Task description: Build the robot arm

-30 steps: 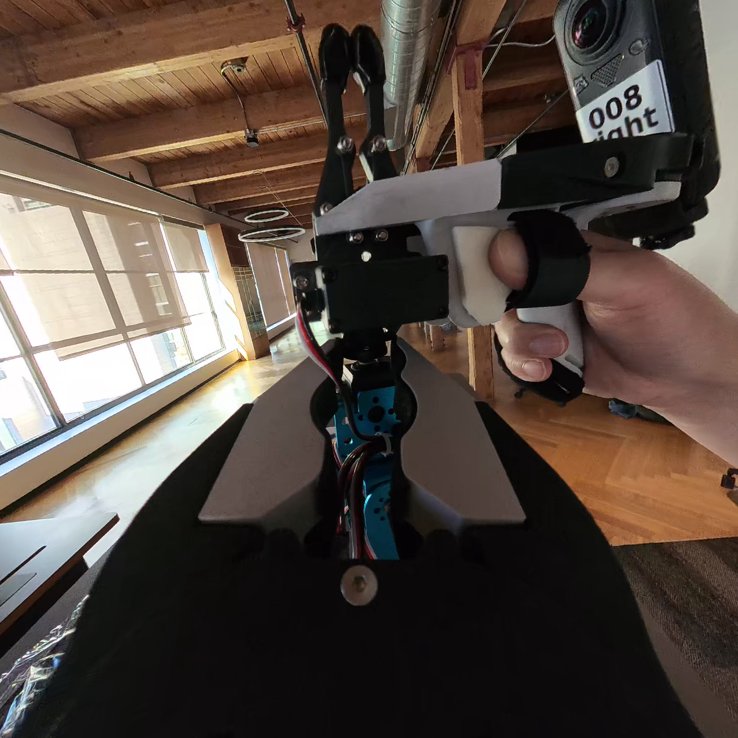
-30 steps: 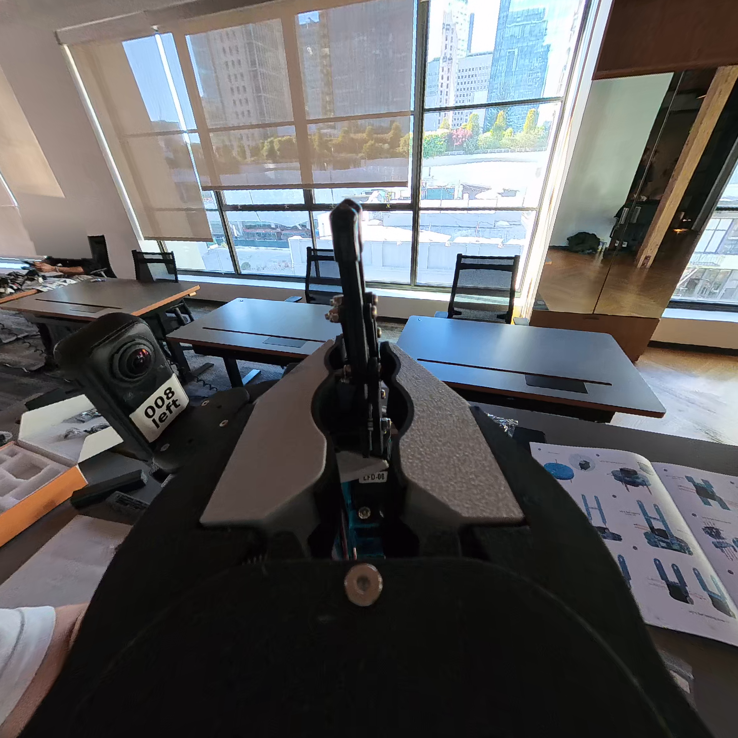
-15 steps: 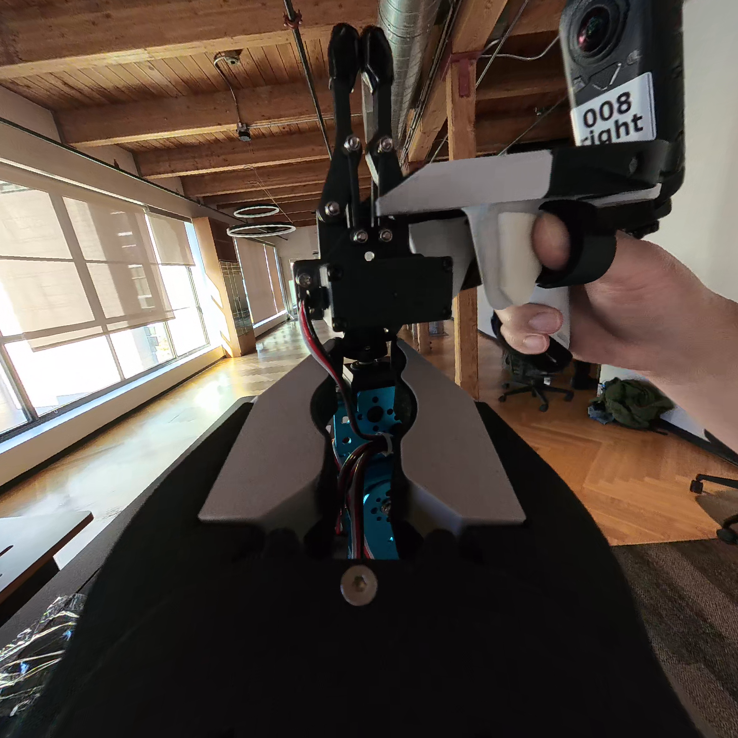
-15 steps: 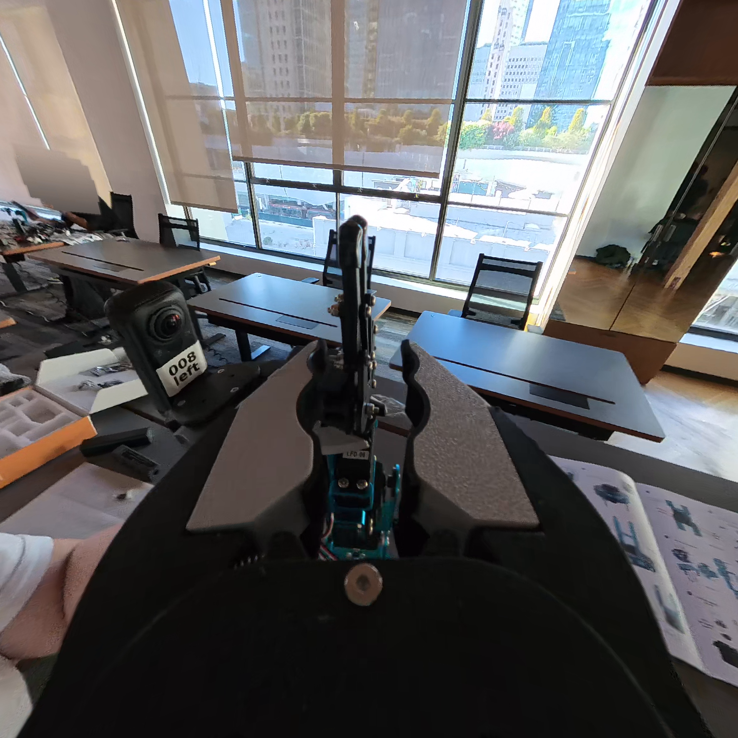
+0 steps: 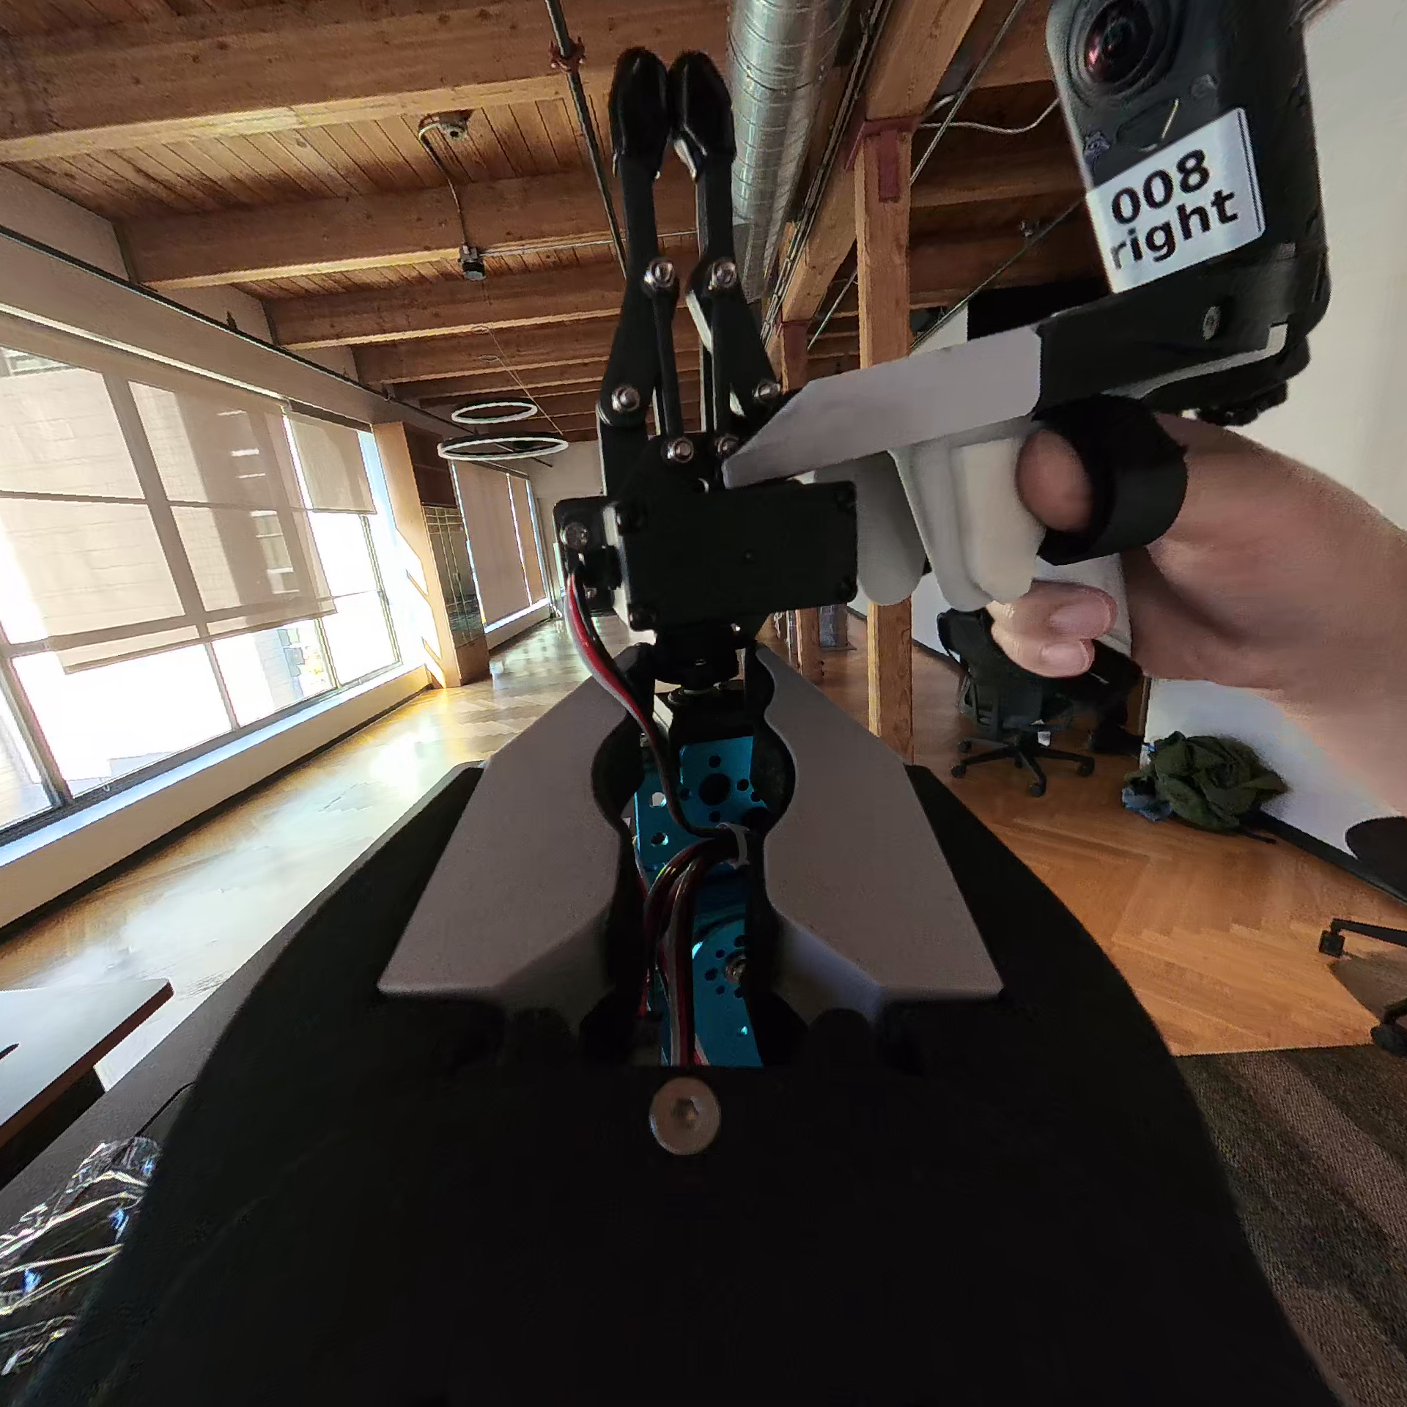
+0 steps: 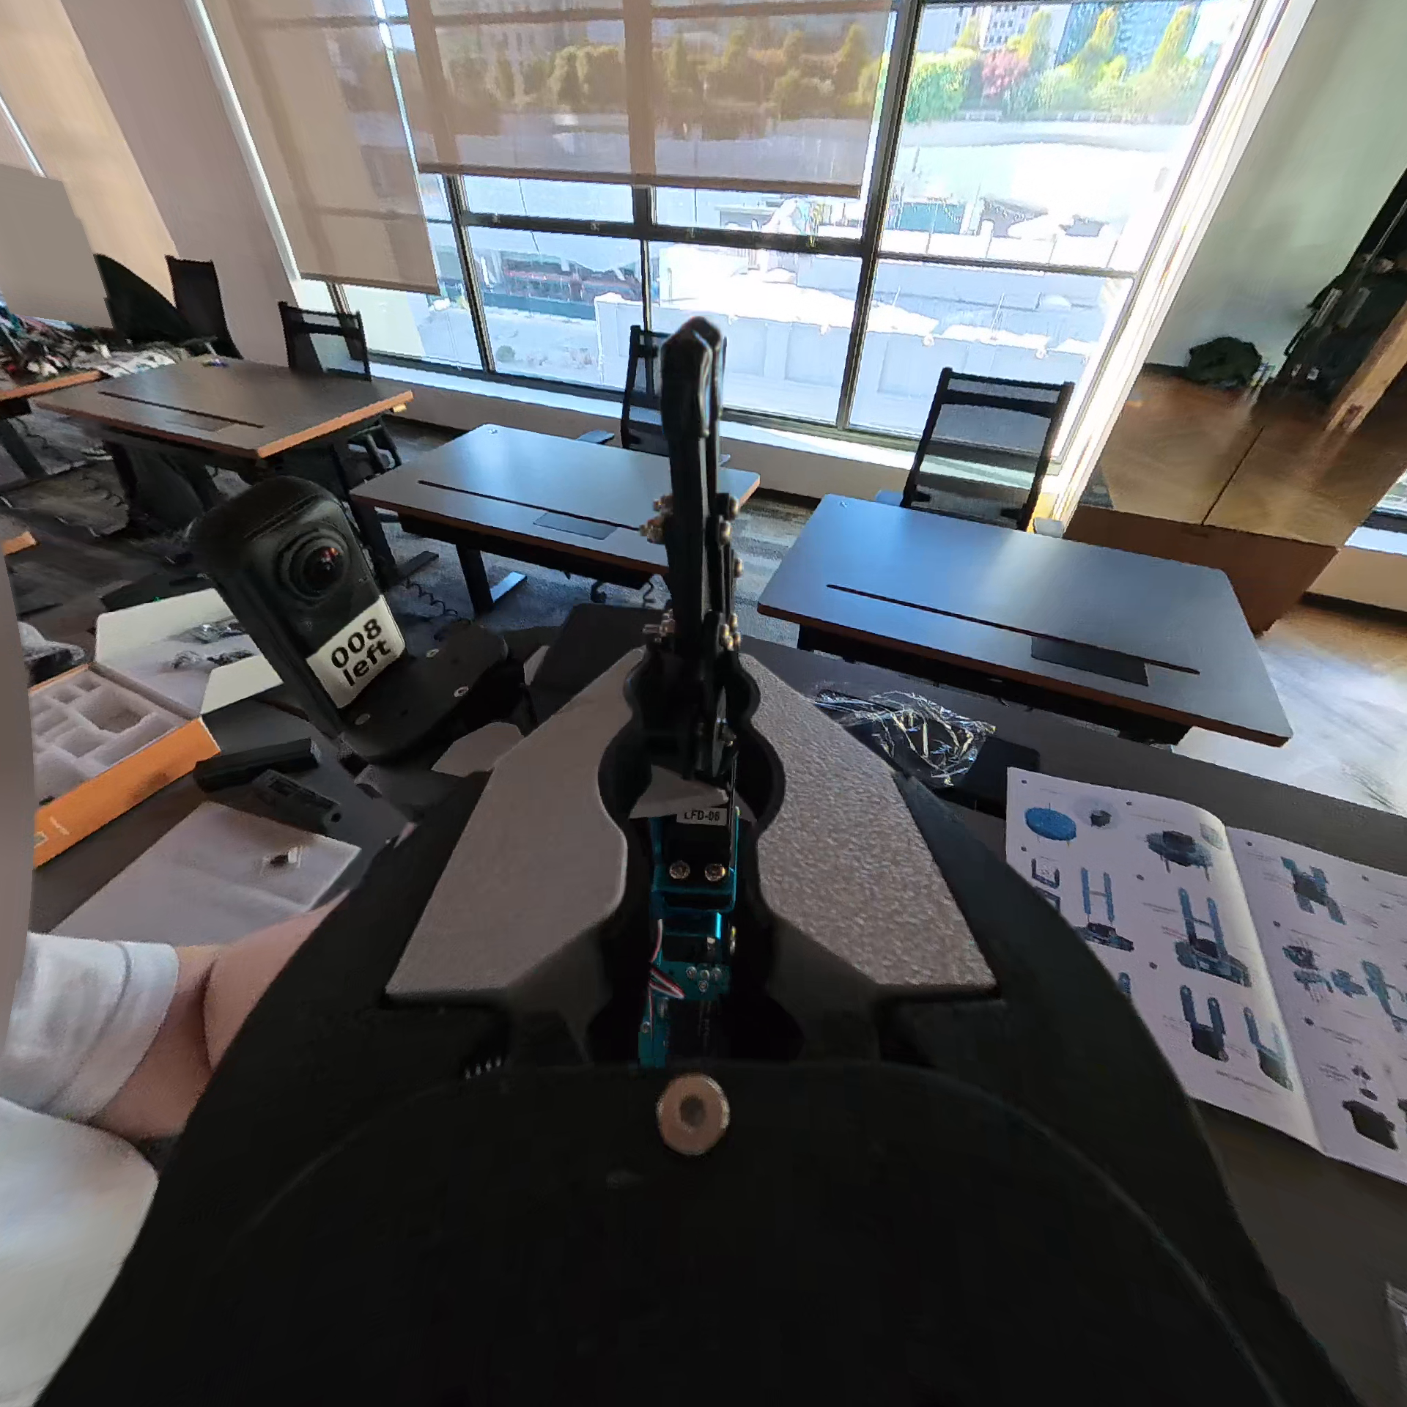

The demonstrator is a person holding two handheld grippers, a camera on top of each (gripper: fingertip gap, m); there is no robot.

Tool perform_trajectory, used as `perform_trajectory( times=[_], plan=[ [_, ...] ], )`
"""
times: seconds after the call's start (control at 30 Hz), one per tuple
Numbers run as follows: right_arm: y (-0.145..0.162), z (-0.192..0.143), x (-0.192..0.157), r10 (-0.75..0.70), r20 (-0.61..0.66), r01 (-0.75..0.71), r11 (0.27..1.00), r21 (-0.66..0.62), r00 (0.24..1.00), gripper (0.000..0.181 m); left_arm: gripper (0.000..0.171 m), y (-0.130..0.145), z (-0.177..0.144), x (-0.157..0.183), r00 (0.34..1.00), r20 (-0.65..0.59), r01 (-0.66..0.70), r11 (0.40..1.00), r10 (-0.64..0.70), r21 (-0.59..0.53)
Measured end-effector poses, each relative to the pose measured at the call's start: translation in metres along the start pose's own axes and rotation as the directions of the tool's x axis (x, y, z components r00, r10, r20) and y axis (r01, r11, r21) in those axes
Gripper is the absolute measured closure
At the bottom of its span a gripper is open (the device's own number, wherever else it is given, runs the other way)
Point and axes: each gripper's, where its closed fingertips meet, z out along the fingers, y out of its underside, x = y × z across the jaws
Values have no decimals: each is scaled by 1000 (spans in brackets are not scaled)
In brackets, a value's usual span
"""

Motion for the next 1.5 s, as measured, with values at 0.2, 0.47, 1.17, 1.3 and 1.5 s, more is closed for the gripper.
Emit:
perform_trajectory(
  times=[0.2,0.47,1.17,1.3,1.5],
  plan=[
    [0,1,0,-1,16,1,1000,-22,1000,167,151,0,1,1,1000,1,-15,1000,15,1],
    [-2,1,-1,-35,-21,39,981,189,999,169,151,0,0,0,1000,19,17,1000,-17,21],
    [-2,-2,-2,-27,54,9,949,315,998,169,151,0,0,1,999,40,6,999,-8,38],
    [-2,-2,-1,5,46,-18,952,305,999,169,151,0,0,2,999,44,10,999,-12,42],
    [-1,-6,-2,42,18,-46,889,456,999,169,151,0,0,2,999,47,6,999,-7,40]
  ],
)
